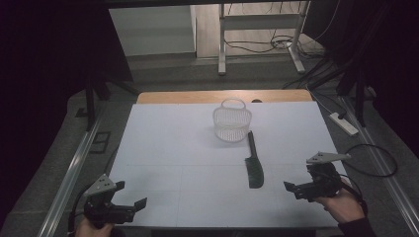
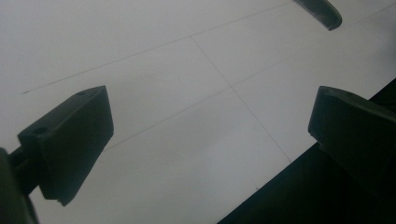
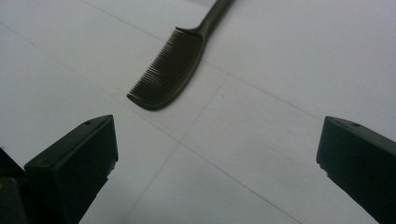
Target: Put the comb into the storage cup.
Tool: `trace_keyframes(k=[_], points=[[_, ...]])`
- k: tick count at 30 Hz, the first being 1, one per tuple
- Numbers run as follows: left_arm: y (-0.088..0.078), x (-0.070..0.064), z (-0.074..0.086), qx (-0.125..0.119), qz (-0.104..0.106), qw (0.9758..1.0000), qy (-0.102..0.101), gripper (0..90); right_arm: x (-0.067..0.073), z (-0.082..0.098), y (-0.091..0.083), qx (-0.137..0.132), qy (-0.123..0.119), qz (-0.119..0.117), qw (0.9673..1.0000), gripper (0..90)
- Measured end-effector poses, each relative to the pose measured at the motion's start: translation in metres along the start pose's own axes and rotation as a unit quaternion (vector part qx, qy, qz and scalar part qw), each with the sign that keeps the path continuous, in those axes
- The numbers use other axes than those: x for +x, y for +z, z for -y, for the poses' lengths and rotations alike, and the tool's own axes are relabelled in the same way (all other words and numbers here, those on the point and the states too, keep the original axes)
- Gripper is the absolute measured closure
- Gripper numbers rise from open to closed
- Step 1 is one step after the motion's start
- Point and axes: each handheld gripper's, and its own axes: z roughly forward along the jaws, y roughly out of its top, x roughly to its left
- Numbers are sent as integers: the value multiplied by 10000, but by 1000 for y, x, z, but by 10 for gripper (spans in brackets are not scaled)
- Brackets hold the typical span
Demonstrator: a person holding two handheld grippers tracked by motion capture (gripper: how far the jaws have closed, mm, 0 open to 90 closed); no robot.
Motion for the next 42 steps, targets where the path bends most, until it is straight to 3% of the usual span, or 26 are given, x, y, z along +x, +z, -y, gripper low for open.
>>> trace_keyframes(k=[7,12,23,35,42], points=[[0,0,0,-1,-2,10000,4,11,0,-6,5,8,-115,-13,9999,0],[0,0,0,2,-1,10000,5,11,2,-14,14,100,-289,-194,9993,0],[0,0,0,-6,8,10000,-4,11,2,-28,27,120,-337,-110,9993,0],[0,1,0,-8,12,10000,-16,12,3,-43,40,48,-307,-268,9992,0],[0,0,0,2,7,10000,-5,12,4,-51,50,156,-365,-245,9989,0]])
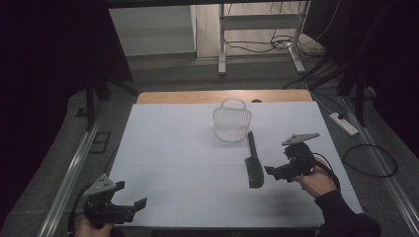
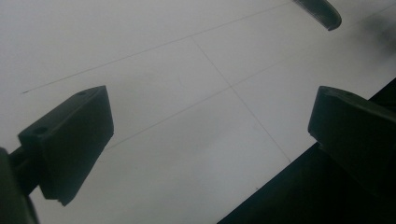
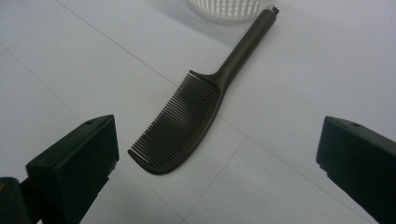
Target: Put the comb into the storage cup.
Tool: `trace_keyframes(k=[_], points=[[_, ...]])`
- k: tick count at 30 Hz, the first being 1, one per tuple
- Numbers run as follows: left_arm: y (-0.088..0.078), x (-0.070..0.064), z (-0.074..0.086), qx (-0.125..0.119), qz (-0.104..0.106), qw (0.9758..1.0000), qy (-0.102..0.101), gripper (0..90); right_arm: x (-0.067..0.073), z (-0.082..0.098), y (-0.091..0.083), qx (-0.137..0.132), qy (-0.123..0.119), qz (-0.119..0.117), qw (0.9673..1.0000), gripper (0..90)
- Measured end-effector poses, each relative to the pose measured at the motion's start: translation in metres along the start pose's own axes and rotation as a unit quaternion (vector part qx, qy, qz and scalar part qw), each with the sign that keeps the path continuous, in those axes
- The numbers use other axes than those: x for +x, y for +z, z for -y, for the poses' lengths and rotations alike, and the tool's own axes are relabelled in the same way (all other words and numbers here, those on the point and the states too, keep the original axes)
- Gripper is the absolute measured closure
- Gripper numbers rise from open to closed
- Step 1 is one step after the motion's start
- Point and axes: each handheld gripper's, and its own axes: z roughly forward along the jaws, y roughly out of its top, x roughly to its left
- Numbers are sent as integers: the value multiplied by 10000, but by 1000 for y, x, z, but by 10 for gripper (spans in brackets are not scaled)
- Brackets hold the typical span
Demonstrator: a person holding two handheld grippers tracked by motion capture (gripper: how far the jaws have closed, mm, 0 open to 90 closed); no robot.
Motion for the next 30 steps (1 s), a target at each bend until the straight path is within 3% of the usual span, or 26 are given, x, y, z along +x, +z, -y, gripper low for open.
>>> trace_keyframes(k=[8,30], points=[[0,0,0,15,0,10000,8,12,-2,-6,10,185,-74,-8,9998,0],[0,0,0,18,16,10000,5,12,-6,-30,35,484,86,103,9987,0]])
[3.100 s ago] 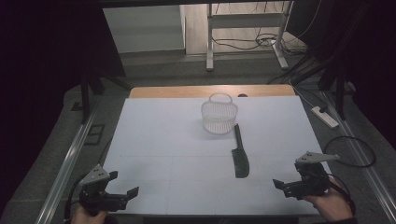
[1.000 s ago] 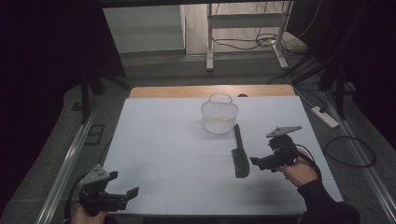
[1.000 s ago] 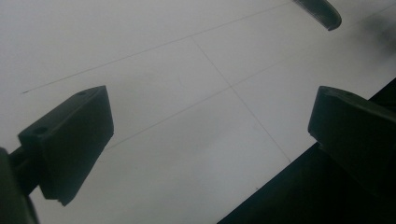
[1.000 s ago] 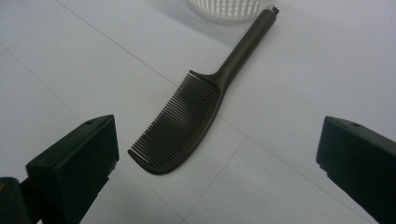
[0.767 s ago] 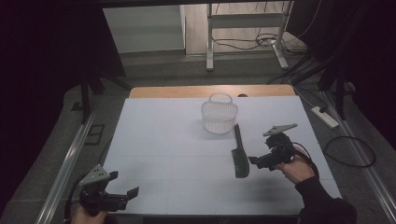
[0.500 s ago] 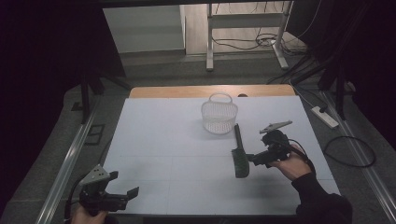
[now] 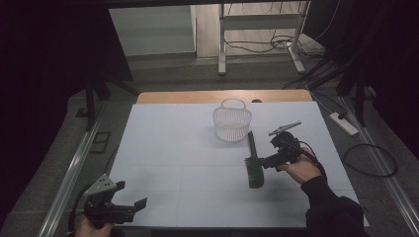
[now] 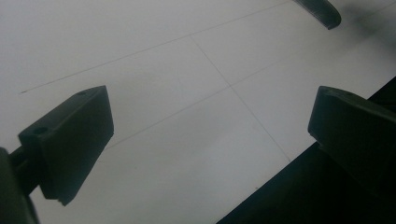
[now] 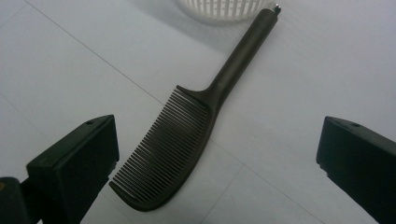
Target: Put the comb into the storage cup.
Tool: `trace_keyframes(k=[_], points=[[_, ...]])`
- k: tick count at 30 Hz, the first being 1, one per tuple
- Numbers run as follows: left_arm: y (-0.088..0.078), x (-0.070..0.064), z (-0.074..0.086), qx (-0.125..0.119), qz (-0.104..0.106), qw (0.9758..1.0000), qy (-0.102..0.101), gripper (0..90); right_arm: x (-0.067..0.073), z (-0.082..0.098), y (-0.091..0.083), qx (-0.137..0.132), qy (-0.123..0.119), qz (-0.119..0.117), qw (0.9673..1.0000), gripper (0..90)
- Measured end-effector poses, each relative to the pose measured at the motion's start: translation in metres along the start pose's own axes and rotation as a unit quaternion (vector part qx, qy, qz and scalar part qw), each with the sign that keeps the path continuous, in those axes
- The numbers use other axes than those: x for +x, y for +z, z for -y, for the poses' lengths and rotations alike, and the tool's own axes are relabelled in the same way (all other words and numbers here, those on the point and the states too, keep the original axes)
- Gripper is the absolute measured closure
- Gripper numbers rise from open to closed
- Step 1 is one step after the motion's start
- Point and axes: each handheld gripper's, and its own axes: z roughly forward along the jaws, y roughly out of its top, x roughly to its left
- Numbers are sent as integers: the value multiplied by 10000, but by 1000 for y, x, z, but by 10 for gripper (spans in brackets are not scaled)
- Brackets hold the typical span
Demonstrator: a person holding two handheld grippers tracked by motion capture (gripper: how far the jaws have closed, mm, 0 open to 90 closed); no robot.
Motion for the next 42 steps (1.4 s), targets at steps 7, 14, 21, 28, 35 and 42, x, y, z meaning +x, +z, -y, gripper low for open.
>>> trace_keyframes(k=[7,14,21,28,35,42], points=[[0,0,0,2,-1,10000,3,12,3,-6,7,95,-93,11,9999,0],[0,0,0,5,8,10000,3,12,2,-16,12,88,-112,27,9999,0],[0,0,0,6,19,10000,6,12,4,-20,20,179,-192,38,9996,0],[0,0,0,10,31,10000,1,12,4,-27,28,229,-218,63,9995,0],[0,1,0,11,41,10000,5,12,5,-36,34,266,-272,29,9993,0],[0,1,0,7,51,10000,4,12,7,-45,45,356,-324,29,9988,0]])
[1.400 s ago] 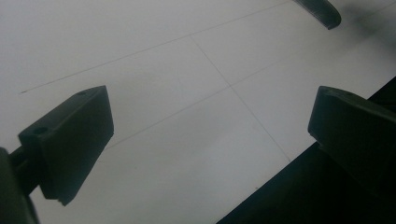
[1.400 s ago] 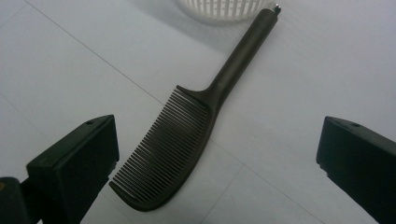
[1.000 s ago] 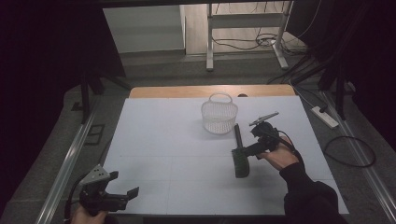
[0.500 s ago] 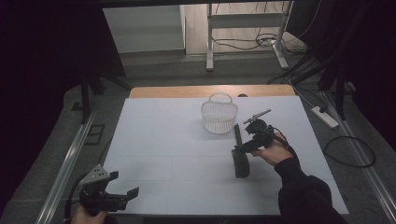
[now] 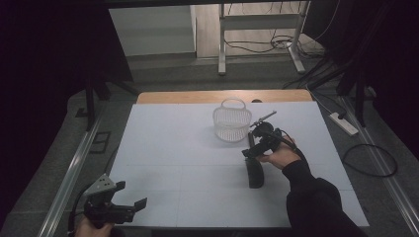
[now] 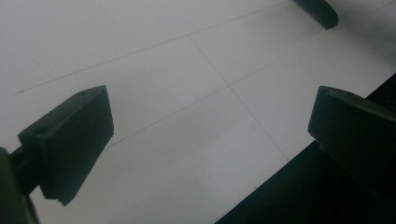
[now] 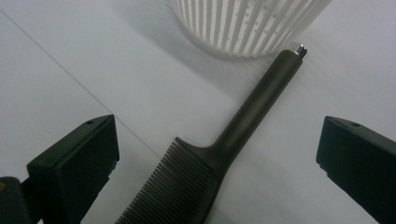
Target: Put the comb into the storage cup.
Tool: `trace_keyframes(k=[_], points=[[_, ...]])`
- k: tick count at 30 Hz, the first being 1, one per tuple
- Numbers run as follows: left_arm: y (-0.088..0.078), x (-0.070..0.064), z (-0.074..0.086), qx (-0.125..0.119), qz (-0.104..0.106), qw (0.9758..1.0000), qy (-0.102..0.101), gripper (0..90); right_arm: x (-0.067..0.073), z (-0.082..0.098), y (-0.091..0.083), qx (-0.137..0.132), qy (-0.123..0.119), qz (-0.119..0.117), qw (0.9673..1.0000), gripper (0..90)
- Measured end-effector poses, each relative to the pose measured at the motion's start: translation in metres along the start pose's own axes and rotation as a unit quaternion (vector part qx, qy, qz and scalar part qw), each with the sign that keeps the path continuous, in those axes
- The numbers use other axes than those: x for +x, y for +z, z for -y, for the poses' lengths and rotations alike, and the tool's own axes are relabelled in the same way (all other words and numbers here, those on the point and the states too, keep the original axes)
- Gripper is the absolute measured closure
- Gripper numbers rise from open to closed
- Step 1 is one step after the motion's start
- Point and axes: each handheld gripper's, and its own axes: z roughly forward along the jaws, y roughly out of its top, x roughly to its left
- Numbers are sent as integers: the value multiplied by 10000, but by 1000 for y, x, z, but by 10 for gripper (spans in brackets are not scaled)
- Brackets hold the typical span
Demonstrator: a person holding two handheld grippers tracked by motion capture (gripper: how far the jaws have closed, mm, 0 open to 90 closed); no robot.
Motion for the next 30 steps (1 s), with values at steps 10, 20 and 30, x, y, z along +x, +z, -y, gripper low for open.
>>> trace_keyframes(k=[10,20,30], points=[[0,0,0,10,-6,10000,13,13,2,-12,12,71,-139,64,9999,6],[0,0,0,-9,10,10000,-1,13,-2,-16,15,69,-205,125,9997,340],[0,0,0,-4,15,10000,3,14,-4,-20,18,145,-474,-74,9987,887]])
